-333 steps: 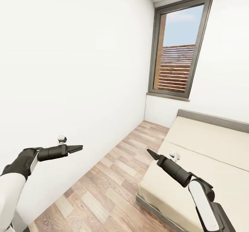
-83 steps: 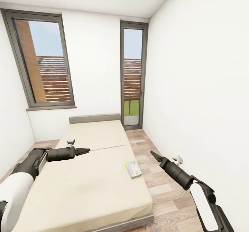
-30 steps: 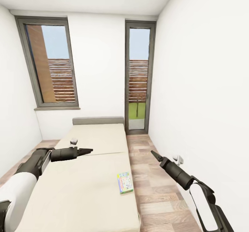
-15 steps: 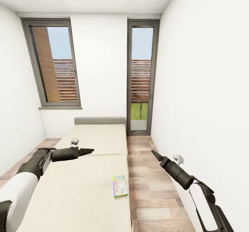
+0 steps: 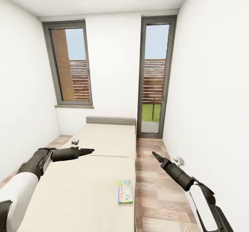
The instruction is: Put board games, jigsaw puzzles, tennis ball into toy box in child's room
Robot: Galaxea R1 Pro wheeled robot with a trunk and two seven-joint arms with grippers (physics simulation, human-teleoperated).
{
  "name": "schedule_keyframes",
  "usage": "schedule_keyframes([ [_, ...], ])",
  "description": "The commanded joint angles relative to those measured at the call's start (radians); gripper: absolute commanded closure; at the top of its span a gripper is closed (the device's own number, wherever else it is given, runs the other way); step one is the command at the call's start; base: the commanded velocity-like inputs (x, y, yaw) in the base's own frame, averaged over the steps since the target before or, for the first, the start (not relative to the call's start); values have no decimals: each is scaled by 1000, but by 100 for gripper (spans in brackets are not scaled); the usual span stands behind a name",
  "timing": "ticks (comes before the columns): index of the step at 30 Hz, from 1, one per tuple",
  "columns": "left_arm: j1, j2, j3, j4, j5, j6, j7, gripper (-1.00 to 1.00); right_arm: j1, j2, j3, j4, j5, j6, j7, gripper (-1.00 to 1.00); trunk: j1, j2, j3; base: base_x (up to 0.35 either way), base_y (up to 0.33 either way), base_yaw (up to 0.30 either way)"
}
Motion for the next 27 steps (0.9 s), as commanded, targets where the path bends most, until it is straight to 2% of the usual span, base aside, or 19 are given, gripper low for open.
schedule_keyframes([
  [1,-1,-1,5,0,-9,11,-7,-100,0,1,-2,0,-5,7,2,-100,1,-1,0,203,-40,210],
  [12,-1,-1,5,0,-10,10,-7,-100,0,2,-2,1,-6,7,4,-100,1,-1,0,279,-85,46],
  [21,-1,-1,5,0,-9,11,-8,-100,0,3,-3,1,-5,7,5,-100,1,-1,7,281,-126,-177],
  [27,-1,-1,5,0,-9,10,-9,-100,0,3,-2,1,-4,7,5,-100,1,-1,11,131,-102,-155],
])
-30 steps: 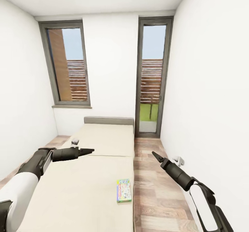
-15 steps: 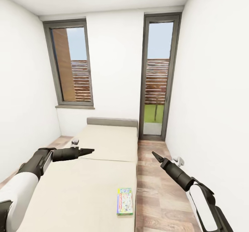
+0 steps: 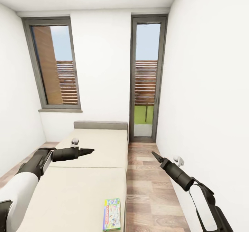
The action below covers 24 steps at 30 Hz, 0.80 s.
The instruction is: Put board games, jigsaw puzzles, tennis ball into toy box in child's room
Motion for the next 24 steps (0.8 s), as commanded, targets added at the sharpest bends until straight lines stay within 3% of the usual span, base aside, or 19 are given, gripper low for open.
schedule_keyframes([
  [1,0,-1,5,0,-9,11,-7,-100,0,0,-1,0,-5,7,2,-100,0,-1,0,42,-33,-53],
  [24,0,-1,5,0,-9,9,-8,-100,0,1,2,0,-6,7,1,-100,0,-1,2,7,-85,-16],
])
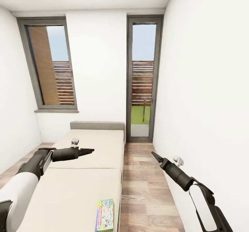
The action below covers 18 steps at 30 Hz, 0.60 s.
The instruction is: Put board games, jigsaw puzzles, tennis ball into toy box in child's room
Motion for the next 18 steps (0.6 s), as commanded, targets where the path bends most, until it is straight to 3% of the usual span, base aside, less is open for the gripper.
schedule_keyframes([
  [1,-1,-1,5,0,-9,11,-7,-100,0,1,-1,0,-5,7,2,-100,1,-1,0,52,-145,-21],
  [7,-1,0,5,0,-9,12,-8,-100,0,3,1,0,-5,6,2,-100,1,-1,0,63,-131,-7],
  [18,-1,0,5,0,-9,11,-10,-100,0,4,1,16,-4,5,1,-100,1,-1,3,72,-11,-46],
])
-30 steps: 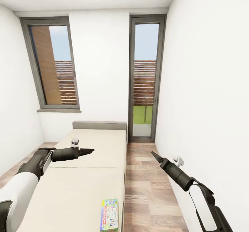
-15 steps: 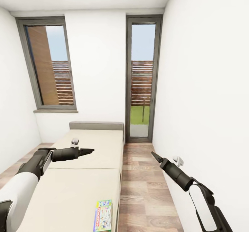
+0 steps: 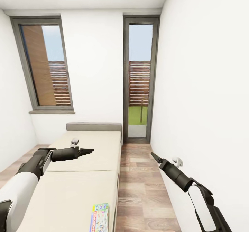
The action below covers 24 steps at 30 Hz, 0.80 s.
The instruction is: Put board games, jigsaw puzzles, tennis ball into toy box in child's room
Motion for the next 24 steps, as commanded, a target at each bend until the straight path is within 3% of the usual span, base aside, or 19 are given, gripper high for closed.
schedule_keyframes([
  [1,0,-1,5,-1,-9,10,-8,-100,-1,0,-2,2,-5,7,2,-100,1,-1,0,94,-1,-144],
  [19,0,-1,5,-1,-9,10,-8,-100,-1,3,1,10,-4,6,-7,-100,1,-1,3,12,0,-23],
  [24,-29,-21,-1,-29,-19,-19,-36,-100,-24,32,8,-19,-21,-22,-35,-100,1,-1,3,0,0,0],
])
